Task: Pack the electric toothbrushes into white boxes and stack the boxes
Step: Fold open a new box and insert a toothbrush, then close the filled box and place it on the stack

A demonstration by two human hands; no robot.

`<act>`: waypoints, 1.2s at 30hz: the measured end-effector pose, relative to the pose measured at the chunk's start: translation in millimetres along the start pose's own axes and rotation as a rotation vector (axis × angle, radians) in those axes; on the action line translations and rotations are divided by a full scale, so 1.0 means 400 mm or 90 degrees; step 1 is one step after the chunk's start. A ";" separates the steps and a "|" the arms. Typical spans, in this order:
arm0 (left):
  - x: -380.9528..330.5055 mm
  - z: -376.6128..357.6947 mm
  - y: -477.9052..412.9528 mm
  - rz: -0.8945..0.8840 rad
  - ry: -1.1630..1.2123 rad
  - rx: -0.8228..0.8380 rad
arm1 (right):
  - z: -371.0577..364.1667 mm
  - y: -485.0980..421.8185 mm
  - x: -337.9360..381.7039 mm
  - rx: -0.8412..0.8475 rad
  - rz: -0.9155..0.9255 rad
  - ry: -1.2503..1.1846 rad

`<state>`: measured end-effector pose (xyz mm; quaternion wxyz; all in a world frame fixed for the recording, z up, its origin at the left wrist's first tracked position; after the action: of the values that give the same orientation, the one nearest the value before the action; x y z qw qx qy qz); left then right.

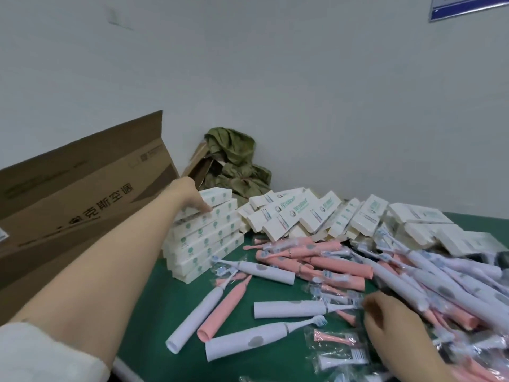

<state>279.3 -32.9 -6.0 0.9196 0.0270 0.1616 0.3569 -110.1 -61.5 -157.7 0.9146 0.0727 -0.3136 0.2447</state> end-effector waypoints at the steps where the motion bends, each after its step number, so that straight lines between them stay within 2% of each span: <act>1: 0.003 -0.005 -0.010 -0.002 0.009 0.001 | 0.000 -0.003 0.004 0.006 0.003 0.023; 8: 0.010 -0.023 -0.029 -0.040 0.001 -0.023 | -0.002 -0.009 0.009 0.014 0.015 0.079; 14: 0.018 -0.036 -0.036 -0.025 -0.026 0.030 | -0.014 -0.009 0.008 0.006 0.048 0.085; 18: -0.009 -0.032 -0.020 -0.024 -0.072 -0.005 | -0.011 -0.012 -0.004 -0.005 0.052 0.087; 20: -0.021 -0.027 -0.002 -0.017 -0.110 -0.038 | -0.014 -0.011 -0.003 -0.008 0.056 0.085; 22: -0.050 -0.025 0.015 -0.035 -0.161 -0.138 | -0.020 -0.009 0.003 -0.008 0.065 0.091; 24: -0.118 -0.039 0.029 -0.135 -0.179 -0.244 | -0.027 -0.009 0.010 -0.005 0.074 0.095; 25: -0.165 -0.059 0.036 -0.202 -0.169 -0.261 | -0.028 -0.010 0.012 -0.003 0.077 0.094; 27: -0.268 -0.122 0.041 -0.301 -0.147 -0.207 | -0.028 -0.013 0.012 -0.002 0.076 0.092; 29: -0.359 -0.206 0.032 -0.340 -0.143 -0.127 | -0.026 -0.012 0.008 -0.003 0.067 0.087; 33: -0.485 -0.357 -0.005 -0.374 -0.153 -0.032 | -0.024 -0.014 0.009 -0.001 0.059 0.064; 36: -0.536 -0.422 -0.041 -0.357 -0.134 -0.012 | -0.018 -0.023 0.010 0.010 0.054 0.066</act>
<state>88.0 -199.0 -108.9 0.9943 0.0098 0.0633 0.0855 -98.9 -65.6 -160.8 0.9180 0.0536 -0.2664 0.2889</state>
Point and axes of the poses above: each hand's wrist, its own y-axis away from the middle knuckle, its own z-axis out of the back of the hand, x = y × z, the point moved 3 cm from there along -y, towards the middle knuckle, and after that the axes turned 15 degrees about x, right-handed, at the moved point
